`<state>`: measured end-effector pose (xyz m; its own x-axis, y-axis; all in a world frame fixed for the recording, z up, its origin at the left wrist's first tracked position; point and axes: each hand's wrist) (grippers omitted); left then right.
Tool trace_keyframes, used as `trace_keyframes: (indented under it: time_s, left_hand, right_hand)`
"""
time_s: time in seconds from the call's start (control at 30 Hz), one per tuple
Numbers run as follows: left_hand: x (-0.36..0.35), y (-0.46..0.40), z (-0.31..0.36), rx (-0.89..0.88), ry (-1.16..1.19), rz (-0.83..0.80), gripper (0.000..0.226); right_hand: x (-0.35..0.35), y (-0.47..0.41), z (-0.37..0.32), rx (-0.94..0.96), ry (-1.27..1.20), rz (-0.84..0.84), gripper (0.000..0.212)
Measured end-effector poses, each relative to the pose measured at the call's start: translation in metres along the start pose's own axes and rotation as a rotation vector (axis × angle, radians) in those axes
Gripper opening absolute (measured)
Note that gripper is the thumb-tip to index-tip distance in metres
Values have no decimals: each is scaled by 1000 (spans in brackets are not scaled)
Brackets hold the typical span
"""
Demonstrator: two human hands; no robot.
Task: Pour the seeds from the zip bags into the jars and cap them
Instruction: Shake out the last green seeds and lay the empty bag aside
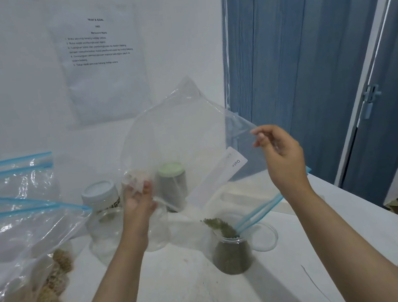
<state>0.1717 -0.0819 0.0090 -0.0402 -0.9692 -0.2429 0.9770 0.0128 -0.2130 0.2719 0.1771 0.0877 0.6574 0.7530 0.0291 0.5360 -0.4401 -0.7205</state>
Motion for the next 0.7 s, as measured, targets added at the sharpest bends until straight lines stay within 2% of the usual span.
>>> trace_keyframes:
  time_s: [0.13, 0.2, 0.33, 0.7]
  left_hand:
    - [-15, 0, 0, 34, 106, -55, 57]
    - [-22, -2, 7, 11, 131, -61, 49]
    - [-32, -3, 15, -32, 95, -108, 42]
    - [-61, -10, 34, -110, 175, -180, 36]
  right_hand:
    - [3, 0, 4, 0, -2, 0, 19]
    - [6, -1, 7, -7, 3, 9, 19]
    - [12, 0, 14, -38, 1, 38, 19]
    - [24, 9, 30, -147, -12, 106, 20]
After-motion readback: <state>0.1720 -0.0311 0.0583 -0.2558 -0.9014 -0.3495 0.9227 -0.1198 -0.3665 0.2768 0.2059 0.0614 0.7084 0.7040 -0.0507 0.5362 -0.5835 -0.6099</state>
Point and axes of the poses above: each hand's wrist, its own y-axis away from the middle knuckle, its own x-axis out of the back of the hand, z = x × y
